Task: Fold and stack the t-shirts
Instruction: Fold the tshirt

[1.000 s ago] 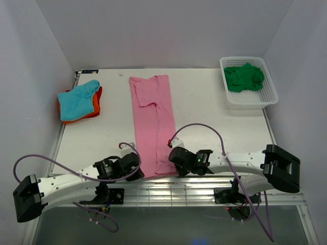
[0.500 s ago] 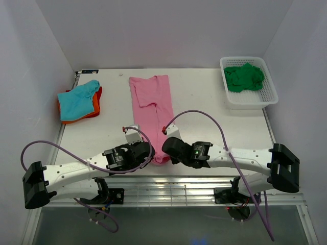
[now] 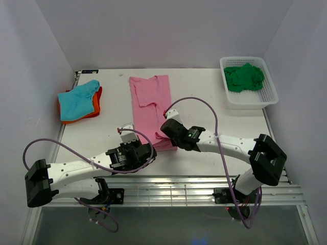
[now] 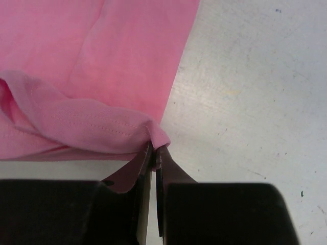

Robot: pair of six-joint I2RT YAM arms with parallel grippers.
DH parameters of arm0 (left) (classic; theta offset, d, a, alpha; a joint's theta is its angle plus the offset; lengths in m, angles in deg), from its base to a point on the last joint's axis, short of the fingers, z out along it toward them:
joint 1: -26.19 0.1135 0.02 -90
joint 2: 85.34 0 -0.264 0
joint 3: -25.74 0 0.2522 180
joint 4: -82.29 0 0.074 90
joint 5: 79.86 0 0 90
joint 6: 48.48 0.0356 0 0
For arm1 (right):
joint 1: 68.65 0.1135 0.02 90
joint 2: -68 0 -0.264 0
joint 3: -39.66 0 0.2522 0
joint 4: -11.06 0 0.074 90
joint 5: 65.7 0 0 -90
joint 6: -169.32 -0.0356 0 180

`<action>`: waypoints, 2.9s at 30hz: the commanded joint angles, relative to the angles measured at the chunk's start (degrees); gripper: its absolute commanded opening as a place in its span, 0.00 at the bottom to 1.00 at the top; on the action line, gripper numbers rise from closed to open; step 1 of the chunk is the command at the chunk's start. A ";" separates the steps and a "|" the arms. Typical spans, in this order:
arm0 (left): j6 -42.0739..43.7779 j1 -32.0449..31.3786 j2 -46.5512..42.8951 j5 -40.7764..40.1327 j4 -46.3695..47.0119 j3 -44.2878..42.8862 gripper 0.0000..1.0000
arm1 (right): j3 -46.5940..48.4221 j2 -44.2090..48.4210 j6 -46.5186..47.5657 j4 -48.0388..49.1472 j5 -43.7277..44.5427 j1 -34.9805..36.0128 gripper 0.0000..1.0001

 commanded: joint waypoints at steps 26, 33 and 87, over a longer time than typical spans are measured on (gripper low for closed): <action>37.97 22.92 20.11 7.55 51.00 3.89 0.00 | 21.98 -20.79 16.01 9.32 -4.39 -9.88 0.08; 39.03 26.35 23.99 8.17 52.58 1.60 0.00 | 24.44 -22.99 16.71 9.23 -5.27 -11.72 0.08; 44.14 30.75 23.29 21.09 63.57 0.09 0.00 | 23.57 -20.00 20.14 13.62 -32.22 -21.39 0.08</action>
